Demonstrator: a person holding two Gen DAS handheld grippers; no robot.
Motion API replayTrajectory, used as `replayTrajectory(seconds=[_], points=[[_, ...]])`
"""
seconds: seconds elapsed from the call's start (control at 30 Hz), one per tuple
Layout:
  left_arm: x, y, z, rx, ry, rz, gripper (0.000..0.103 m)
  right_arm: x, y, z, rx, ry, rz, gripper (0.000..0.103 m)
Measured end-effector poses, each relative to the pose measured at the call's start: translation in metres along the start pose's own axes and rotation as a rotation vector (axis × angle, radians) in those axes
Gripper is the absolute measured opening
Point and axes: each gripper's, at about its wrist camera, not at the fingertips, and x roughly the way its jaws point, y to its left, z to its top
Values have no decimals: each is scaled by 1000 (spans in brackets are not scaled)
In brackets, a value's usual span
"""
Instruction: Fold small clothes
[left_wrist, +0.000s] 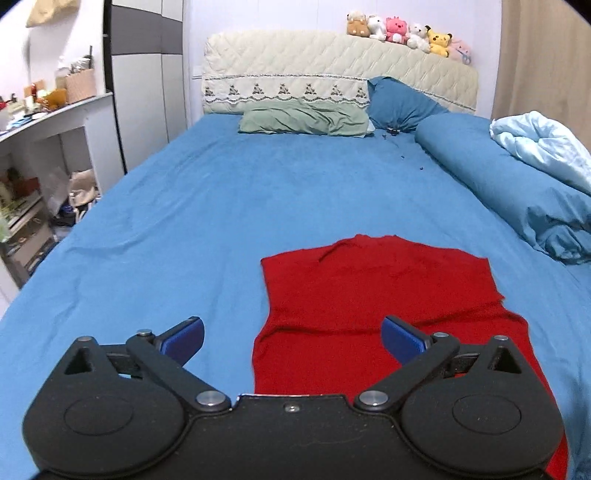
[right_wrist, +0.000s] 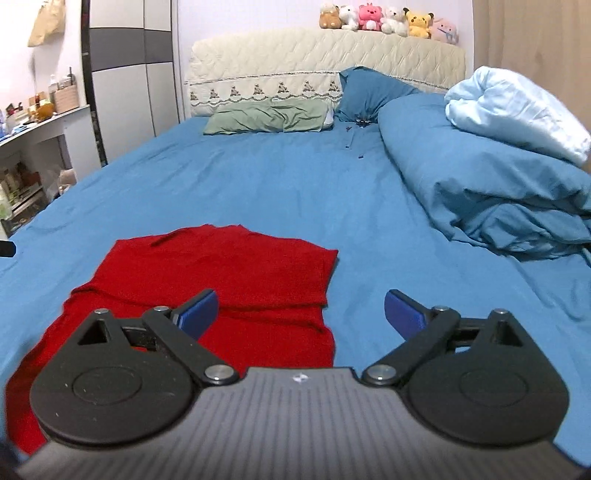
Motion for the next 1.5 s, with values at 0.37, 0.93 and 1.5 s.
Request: replayTrajectory(seconds=[0.37, 0.93, 1.5], points=[[-62, 15, -104, -16, 52, -19, 103, -71, 12, -89, 50, 109, -4, 103], [-8, 15, -189, -71, 279, -42, 73, -57, 34, -199, 141, 315, -76, 78], [16, 23, -196, -84, 342, -38, 48, -25, 36, -210, 152, 424, -107, 53]])
